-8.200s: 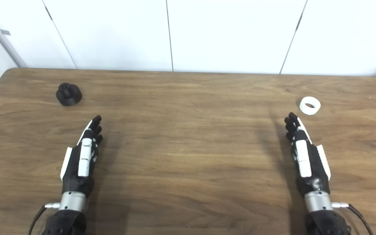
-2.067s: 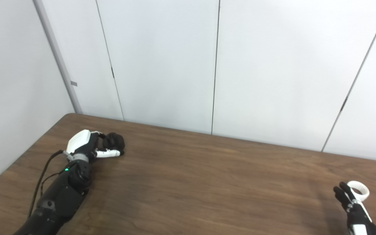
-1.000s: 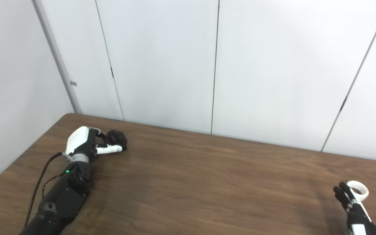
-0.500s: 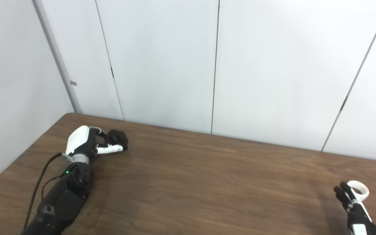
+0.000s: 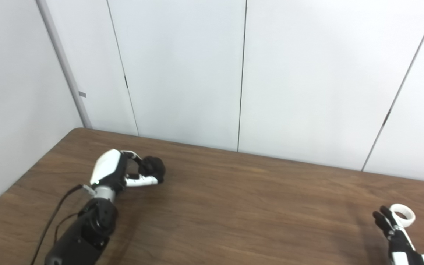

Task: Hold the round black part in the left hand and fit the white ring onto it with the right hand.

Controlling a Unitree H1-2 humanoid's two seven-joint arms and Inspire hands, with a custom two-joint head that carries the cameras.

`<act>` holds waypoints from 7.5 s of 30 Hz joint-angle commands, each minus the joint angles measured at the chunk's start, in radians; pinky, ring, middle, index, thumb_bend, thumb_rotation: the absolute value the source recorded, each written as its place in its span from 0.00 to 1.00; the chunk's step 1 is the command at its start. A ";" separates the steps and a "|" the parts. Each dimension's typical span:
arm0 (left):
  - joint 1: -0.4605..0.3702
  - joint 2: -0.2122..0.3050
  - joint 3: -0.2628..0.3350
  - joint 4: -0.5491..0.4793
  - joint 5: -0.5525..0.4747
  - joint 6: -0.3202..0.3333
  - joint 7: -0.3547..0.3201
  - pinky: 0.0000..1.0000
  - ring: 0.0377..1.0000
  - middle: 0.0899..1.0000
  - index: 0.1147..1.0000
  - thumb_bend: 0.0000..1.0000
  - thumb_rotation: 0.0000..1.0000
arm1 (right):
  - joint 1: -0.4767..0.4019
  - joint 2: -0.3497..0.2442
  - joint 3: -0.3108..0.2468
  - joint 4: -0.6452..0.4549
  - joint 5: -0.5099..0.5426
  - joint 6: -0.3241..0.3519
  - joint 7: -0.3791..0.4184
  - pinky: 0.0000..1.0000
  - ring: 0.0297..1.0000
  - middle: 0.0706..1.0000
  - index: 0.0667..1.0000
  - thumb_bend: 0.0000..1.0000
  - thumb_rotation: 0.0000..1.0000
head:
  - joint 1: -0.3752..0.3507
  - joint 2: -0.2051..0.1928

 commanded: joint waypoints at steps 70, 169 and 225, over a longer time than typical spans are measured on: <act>0.299 -0.216 -0.320 -0.343 0.439 -0.270 -0.178 1.00 0.87 0.74 0.42 0.52 0.06 | 0.044 0.103 0.070 -0.303 -0.080 0.340 -0.081 1.00 0.96 0.92 0.95 0.61 1.00 | -0.234 0.211; 0.363 -0.183 -0.255 -0.304 0.398 -0.378 -0.147 1.00 0.85 0.71 0.41 0.52 0.05 | -0.563 -0.346 0.243 0.305 -0.644 0.612 -0.021 1.00 1.00 0.94 0.69 0.85 0.33 | -0.575 0.176; 0.363 -0.204 -0.258 -0.322 0.411 -0.365 -0.158 1.00 0.84 0.71 0.41 0.52 0.05 | -0.512 -0.360 0.236 0.283 -0.590 0.510 -0.059 1.00 0.98 0.81 0.45 0.52 0.14 | -0.530 0.197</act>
